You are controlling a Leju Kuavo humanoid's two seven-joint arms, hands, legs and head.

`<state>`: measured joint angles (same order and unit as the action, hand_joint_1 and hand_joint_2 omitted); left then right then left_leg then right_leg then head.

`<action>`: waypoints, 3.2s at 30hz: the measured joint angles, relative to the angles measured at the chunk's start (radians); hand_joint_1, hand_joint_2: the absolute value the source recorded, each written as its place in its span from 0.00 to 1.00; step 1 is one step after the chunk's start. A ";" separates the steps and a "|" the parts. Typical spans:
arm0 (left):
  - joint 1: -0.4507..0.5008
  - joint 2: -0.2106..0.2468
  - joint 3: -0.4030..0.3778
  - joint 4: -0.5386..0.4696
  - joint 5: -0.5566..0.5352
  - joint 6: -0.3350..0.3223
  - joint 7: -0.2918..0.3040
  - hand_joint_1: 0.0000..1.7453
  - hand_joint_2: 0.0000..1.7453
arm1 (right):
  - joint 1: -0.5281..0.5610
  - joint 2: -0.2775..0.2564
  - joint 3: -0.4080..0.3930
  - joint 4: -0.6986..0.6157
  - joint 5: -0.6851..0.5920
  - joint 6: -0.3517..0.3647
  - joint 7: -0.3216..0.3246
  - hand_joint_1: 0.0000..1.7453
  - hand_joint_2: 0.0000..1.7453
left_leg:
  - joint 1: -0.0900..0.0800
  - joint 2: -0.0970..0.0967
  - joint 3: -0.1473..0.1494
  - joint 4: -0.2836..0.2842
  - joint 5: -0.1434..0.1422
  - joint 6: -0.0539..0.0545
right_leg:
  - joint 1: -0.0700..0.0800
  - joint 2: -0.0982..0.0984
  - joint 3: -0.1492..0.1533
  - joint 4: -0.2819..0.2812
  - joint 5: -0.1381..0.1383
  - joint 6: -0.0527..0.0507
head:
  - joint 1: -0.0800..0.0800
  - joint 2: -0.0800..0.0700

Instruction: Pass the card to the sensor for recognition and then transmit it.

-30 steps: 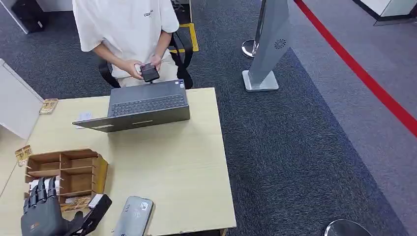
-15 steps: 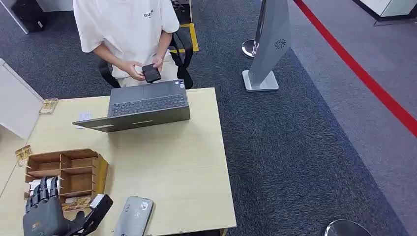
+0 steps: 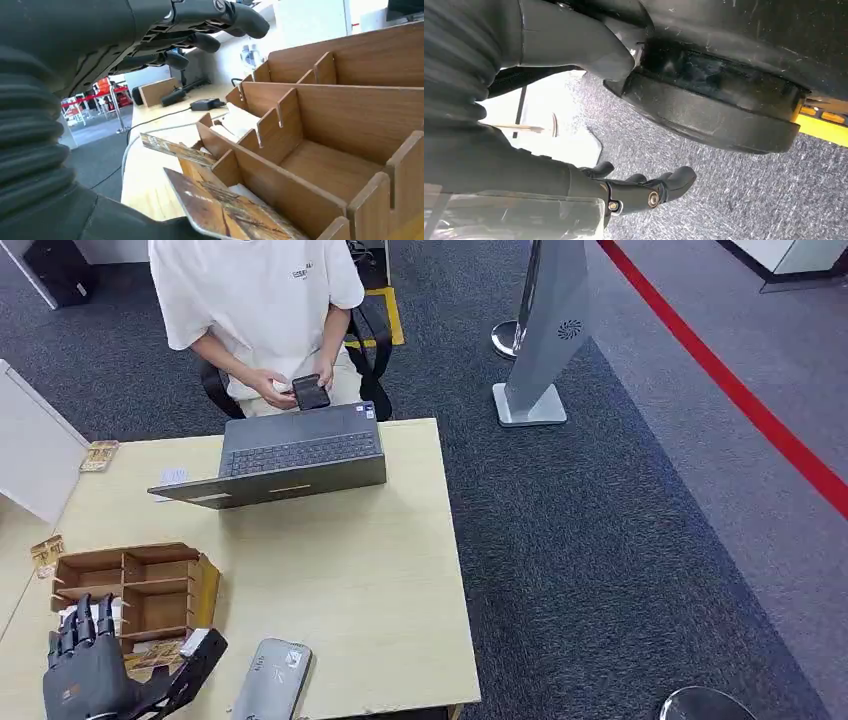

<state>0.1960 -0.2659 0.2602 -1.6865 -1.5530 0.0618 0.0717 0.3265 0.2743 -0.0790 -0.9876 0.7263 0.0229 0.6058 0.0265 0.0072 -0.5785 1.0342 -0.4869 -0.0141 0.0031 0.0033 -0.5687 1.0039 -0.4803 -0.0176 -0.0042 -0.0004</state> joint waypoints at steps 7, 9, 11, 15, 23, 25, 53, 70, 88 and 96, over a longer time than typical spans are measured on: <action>-0.011 0.002 -0.012 0.003 0.000 -0.003 0.011 0.00 1.00 | 0.000 0.000 0.000 0.000 0.008 0.006 -0.005 0.00 1.00 | 0.000 0.000 0.000 0.000 0.000 0.000 | 0.000 0.000 0.000 0.000 0.000 0.000 | 0.000 0.000; -0.012 0.002 -0.013 0.003 0.000 -0.006 0.011 0.00 1.00 | 0.000 0.000 0.000 0.000 0.008 0.006 -0.005 0.00 1.00 | 0.000 0.000 0.000 0.000 0.000 0.000 | 0.000 0.000 0.000 0.000 0.000 0.000 | 0.000 0.000; -0.013 0.003 -0.015 0.003 0.000 -0.006 0.011 0.00 1.00 | 0.000 0.000 0.000 0.000 0.008 0.006 -0.005 0.00 1.00 | 0.000 0.000 0.000 0.000 0.000 0.000 | 0.000 0.000 0.000 0.000 0.000 0.000 | 0.000 0.000; -0.013 0.004 -0.019 0.003 0.000 -0.018 0.011 1.00 1.00 | 0.000 0.000 0.000 0.000 0.008 0.005 -0.005 0.00 1.00 | 0.000 0.000 0.000 0.000 0.000 0.000 | 0.000 0.000 0.000 0.000 0.000 0.000 | 0.000 0.000; -0.013 0.004 -0.019 0.016 0.000 -0.118 -0.008 1.00 1.00 | -0.001 0.001 -0.019 0.000 0.037 0.027 -0.018 0.00 1.00 | 0.000 0.000 0.000 0.000 0.000 0.001 | 0.000 0.000 0.000 0.000 0.000 0.000 | 0.000 0.000; -0.014 0.004 -0.019 0.021 0.000 -0.125 -0.011 1.00 1.00 | -0.001 0.002 -0.024 0.000 0.044 0.032 -0.023 0.00 1.00 | 0.000 0.000 0.000 0.000 0.000 0.001 | 0.000 0.000 0.000 0.000 0.000 0.000 | 0.000 0.000; -0.003 0.013 -0.132 -0.128 0.002 -0.202 -0.039 1.00 1.00 | 0.001 0.009 -0.047 -0.002 0.040 0.019 -0.005 0.00 1.00 | 0.000 -0.001 0.000 0.000 0.001 0.001 | 0.000 -0.001 0.000 0.000 0.000 0.000 | 0.000 0.000; -0.211 0.263 -0.416 -0.301 0.092 -0.322 0.082 1.00 1.00 | 0.001 0.010 -0.050 0.000 0.063 0.051 -0.021 0.00 1.00 | 0.000 -0.004 -0.003 0.001 0.005 0.002 | 0.000 -0.005 -0.004 0.000 0.002 0.002 | 0.000 0.000; -0.800 0.328 -0.533 0.125 0.000 -0.137 0.304 1.00 1.00 | -0.022 0.010 -0.048 0.053 0.152 0.122 -0.112 0.00 1.00 | -0.004 -0.003 -0.006 0.001 0.011 0.004 | -0.003 -0.004 -0.006 0.001 0.009 0.004 | 0.001 0.000; -0.873 0.339 -0.576 0.260 0.000 -0.156 0.311 0.00 1.00 | -0.035 0.010 -0.064 0.066 0.156 0.132 -0.098 0.00 1.00 | -0.004 -0.002 -0.006 0.001 0.010 0.004 | -0.003 -0.002 -0.006 0.001 0.009 0.004 | 0.001 0.000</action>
<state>-0.6766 0.0732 -0.3162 -1.4263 -1.5534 -0.0941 0.3823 0.2916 0.2838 -0.1434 -0.9213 0.8824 0.1545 0.5081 0.0229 0.0055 -0.5847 1.0352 -0.4765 -0.0105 0.0000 0.0011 -0.5746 1.0048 -0.4716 -0.0136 -0.0031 -0.0004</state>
